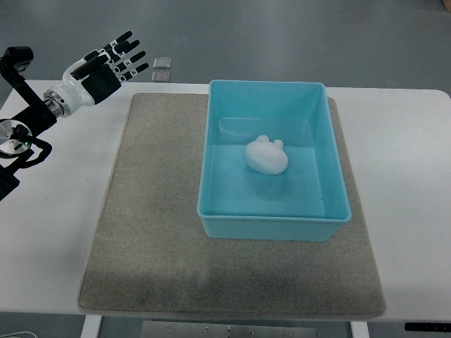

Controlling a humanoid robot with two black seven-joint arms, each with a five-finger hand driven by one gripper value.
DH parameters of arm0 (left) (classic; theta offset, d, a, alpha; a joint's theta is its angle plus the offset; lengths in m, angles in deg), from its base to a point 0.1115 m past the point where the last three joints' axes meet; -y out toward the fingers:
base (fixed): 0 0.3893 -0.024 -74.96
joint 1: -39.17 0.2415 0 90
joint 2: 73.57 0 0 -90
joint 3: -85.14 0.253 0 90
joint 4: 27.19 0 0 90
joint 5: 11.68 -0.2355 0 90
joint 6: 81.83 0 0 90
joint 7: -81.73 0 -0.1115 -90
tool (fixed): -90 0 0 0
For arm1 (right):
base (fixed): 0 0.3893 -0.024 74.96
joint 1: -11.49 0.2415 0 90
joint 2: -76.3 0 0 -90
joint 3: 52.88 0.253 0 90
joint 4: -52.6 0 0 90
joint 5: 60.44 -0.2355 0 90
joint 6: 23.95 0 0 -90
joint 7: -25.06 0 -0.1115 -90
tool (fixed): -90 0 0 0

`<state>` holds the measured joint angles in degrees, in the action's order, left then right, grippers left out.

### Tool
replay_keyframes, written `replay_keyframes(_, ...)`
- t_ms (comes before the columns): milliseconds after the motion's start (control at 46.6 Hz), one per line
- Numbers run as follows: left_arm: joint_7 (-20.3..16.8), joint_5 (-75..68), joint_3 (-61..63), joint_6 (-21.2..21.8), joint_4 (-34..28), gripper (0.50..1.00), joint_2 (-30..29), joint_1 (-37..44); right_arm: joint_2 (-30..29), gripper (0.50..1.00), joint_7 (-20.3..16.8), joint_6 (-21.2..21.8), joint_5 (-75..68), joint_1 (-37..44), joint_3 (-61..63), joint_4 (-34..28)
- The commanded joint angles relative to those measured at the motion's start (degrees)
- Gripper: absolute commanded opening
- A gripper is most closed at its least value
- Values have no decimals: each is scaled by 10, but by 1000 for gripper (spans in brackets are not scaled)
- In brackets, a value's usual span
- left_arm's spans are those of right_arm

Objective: Place white toy into blue box with left hand

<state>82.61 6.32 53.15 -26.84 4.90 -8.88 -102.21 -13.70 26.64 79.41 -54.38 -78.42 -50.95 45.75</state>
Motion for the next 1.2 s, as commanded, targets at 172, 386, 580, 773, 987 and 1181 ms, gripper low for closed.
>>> replay_keyframes(172,-1,-2,-2,0,0,996,0,0,0,936,0,0,0,0,0,0)
replay_keyframes(386,-2,-3,-4,0,0,999,-4,0,0,936,0,0,0,0,0,0)
replay_keyframes(580,-2,-10,-4,0,0,996,-2,0,0,936,0,0,0,0,0,0)
replay_keyframes(773,-2,-10,-2,0,3,999,0,0,0,936,0,0,0,0,0,0)
replay_keyframes(987,-2,-10,-2,0,3,999,1,0,0,936,0,2,0,0,1,-1)
replay_keyframes(1181,-3,-10,-3,0,3,999,1,0,0,936,0,4,2,0,1,-3)
